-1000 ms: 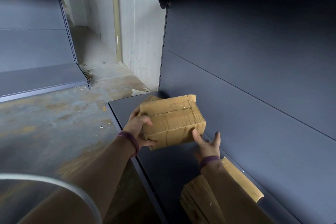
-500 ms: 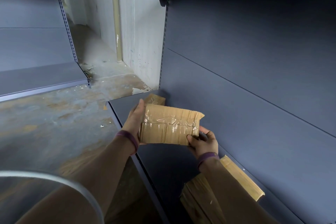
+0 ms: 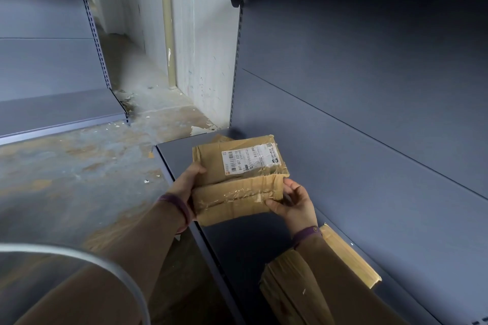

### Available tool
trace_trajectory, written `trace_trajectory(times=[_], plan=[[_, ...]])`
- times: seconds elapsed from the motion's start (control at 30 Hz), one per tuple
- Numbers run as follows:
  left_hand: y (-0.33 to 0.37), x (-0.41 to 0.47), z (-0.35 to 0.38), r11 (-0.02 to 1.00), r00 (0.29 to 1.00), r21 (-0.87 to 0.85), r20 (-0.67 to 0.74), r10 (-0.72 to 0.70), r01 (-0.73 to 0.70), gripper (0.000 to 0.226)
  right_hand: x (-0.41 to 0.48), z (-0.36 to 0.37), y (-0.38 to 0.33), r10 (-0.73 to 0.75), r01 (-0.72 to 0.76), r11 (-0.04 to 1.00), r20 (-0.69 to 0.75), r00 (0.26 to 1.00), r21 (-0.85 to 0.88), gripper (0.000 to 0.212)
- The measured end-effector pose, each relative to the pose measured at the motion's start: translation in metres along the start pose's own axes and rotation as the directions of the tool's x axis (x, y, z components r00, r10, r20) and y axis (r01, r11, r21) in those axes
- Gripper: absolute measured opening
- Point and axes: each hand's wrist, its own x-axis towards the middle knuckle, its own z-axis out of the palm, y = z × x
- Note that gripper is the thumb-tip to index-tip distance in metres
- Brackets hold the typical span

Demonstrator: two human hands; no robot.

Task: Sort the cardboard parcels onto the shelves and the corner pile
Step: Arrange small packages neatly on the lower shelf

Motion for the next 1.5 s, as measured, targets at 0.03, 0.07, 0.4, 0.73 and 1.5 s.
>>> trace_trajectory(times=[0.03, 0.07, 0.4, 0.73, 1.5], plan=[[0.000, 0.000, -0.001, 1.000, 1.000, -0.004, -0.006, 0.018, -0.018, 0.024, 0.000, -0.001, 0.000, -0.010, 0.010, 1.000, 0.032, 0.999, -0.003, 0.047], [0.000, 0.002, -0.002, 0.999, 0.999, 0.008, -0.011, 0.037, -0.037, 0.025, 0.001, -0.001, -0.002, -0.029, 0.032, 0.999, 0.068, 0.997, -0.043, 0.045], [0.001, 0.009, 0.000, 0.983, 0.984, 0.034, 0.025, 0.179, -0.179, 0.096, -0.003, 0.001, -0.023, 0.125, -0.168, 0.960, 0.194, 0.973, 0.225, 0.058], [0.001, 0.011, 0.005, 0.934, 0.974, 0.290, 0.148, 0.174, -0.211, 0.075, 0.002, 0.004, -0.013, 0.080, -0.081, 0.997, -0.187, 0.979, -0.002, 0.021], [-0.002, 0.016, -0.009, 0.966, 0.997, 0.248, 0.039, 0.067, -0.075, 0.063, 0.004, 0.001, -0.002, -0.027, -0.011, 0.941, -0.108, 0.994, -0.338, 0.028]])
